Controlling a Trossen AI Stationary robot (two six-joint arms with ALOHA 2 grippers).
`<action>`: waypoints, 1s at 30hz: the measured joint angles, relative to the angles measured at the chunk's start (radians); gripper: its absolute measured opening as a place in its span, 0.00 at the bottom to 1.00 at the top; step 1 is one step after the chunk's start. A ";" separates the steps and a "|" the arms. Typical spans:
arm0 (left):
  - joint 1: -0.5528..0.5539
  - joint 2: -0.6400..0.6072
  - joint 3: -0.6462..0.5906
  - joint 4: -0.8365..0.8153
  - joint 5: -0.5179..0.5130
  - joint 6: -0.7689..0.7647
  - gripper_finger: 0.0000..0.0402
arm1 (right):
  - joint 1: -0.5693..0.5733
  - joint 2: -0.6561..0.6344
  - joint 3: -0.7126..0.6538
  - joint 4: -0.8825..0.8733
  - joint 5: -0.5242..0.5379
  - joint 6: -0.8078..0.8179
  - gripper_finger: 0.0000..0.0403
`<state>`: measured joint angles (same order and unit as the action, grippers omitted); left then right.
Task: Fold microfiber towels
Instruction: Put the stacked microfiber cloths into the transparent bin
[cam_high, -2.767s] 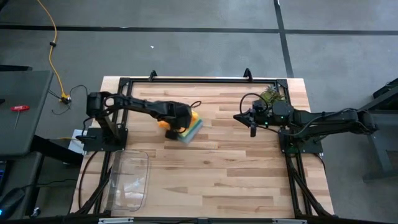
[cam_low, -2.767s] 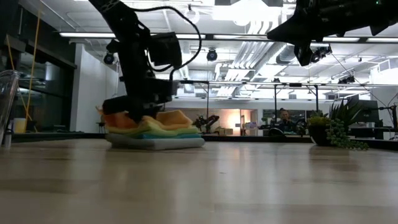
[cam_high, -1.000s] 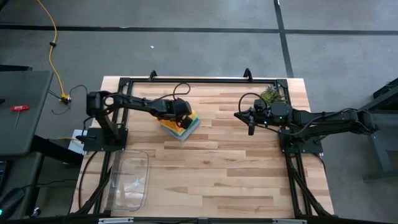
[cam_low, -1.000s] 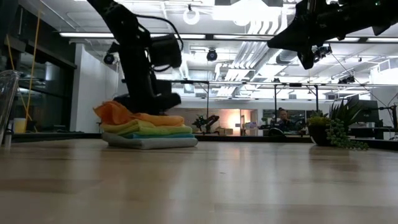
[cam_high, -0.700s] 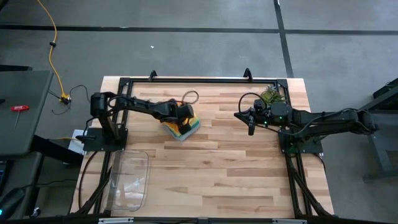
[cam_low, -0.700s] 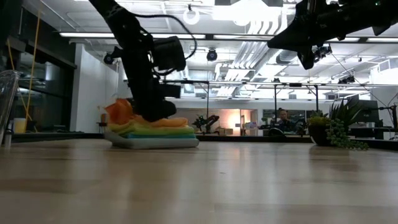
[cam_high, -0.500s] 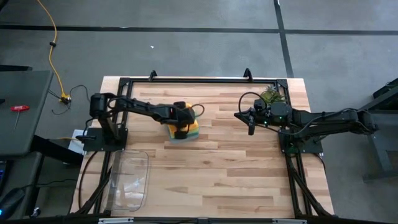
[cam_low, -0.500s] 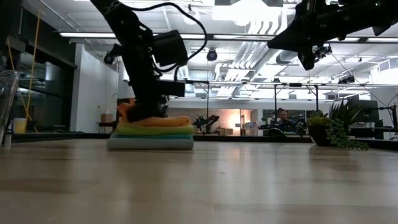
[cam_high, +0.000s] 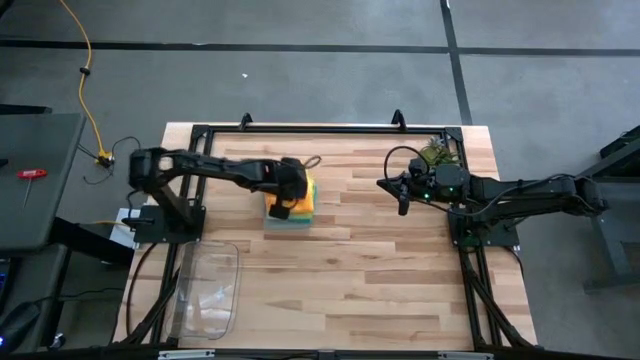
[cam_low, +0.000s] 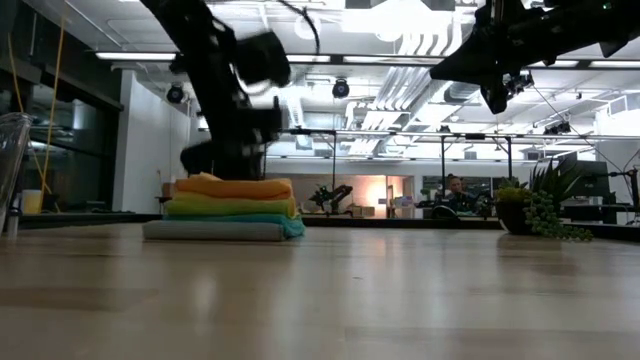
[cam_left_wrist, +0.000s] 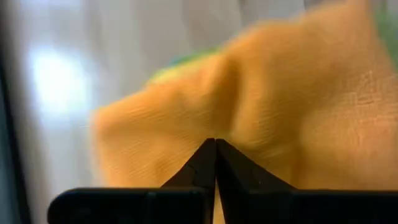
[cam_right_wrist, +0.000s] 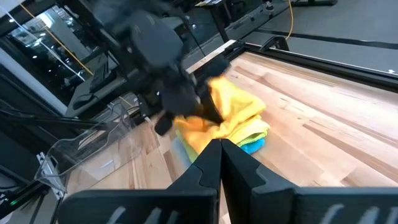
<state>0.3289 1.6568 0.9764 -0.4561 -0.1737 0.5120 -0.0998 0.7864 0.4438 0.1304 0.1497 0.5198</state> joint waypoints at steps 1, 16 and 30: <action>0.000 -0.032 0.000 -0.009 -0.004 -0.011 0.00 | 0.000 0.000 0.000 0.000 0.000 0.000 0.00; -0.170 -0.309 0.003 -0.282 -0.009 -0.448 0.19 | 0.001 0.000 0.000 -0.007 0.002 0.008 0.00; -0.325 -0.191 0.004 -0.247 0.079 -0.535 0.80 | 0.001 0.000 0.000 -0.025 -0.004 0.008 0.00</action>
<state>0.0044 1.4662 0.9806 -0.7027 -0.0944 -0.0231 -0.0990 0.7864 0.4438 0.1054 0.1455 0.5277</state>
